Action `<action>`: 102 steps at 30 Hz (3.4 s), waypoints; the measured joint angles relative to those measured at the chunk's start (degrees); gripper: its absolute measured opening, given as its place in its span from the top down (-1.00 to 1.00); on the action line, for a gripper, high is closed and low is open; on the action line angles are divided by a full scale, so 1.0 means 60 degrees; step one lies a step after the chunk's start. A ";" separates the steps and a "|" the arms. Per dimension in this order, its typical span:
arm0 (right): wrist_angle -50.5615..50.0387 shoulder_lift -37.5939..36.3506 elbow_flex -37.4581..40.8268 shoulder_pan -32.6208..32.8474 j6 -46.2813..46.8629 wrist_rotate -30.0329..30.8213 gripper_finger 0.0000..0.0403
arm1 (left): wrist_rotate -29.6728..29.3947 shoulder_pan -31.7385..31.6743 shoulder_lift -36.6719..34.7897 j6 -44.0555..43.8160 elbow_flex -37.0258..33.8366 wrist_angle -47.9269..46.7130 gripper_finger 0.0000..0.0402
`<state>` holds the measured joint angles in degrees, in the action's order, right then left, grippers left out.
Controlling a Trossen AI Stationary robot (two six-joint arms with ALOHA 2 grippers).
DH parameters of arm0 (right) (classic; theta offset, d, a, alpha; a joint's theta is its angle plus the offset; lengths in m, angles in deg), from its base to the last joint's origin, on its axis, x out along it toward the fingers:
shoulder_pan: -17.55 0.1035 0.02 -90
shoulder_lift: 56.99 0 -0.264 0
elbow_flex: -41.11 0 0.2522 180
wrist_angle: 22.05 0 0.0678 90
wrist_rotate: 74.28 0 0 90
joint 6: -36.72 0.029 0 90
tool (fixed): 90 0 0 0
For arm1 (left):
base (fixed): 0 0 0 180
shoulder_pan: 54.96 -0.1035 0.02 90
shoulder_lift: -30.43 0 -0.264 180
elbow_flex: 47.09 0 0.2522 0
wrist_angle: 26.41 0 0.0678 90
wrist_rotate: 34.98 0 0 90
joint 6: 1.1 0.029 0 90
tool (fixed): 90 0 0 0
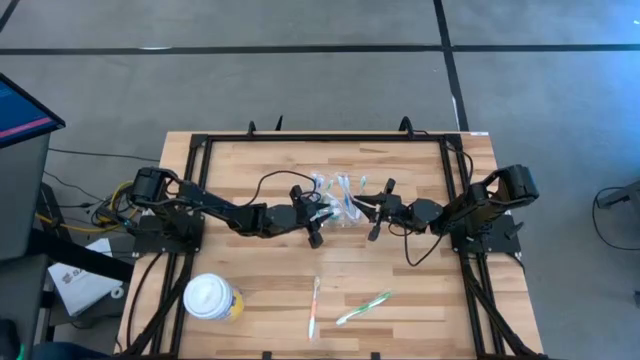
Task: Pick & Place toothbrushing station
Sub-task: Put the mouthwash into the transparent organizer, then put the green toothbrush into the transparent organizer
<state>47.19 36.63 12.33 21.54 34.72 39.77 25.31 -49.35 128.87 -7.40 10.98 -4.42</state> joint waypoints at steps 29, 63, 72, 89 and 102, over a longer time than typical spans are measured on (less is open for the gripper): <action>-0.0011 0.0000 0.0004 -0.0004 -0.0018 0.0000 0.69 | 0.0000 0.0458 -0.0403 0.0232 -0.0012 -0.0118 0.43; -0.0046 0.0000 -0.0410 0.0765 -0.0220 -0.0345 0.69 | 0.5528 0.2713 -0.0903 0.2226 -0.0011 -0.1684 0.44; -0.0435 0.0000 -0.0703 0.1317 -0.0739 -0.0539 0.69 | 0.5508 0.2710 -0.0016 0.2288 -0.0011 -0.1610 0.44; -0.2080 0.0000 -0.0703 0.2969 -0.0454 -0.0539 0.69 | 0.5439 0.2677 0.0102 0.1472 -0.0007 -0.1365 0.44; -0.8001 -0.0004 -0.2398 0.4510 0.2143 -0.1625 0.69 | 0.5421 0.2677 0.0095 0.1480 -0.0007 -0.1196 0.44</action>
<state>-0.82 36.61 -2.06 48.60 47.57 30.02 57.83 -33.29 129.43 1.48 10.94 -11.60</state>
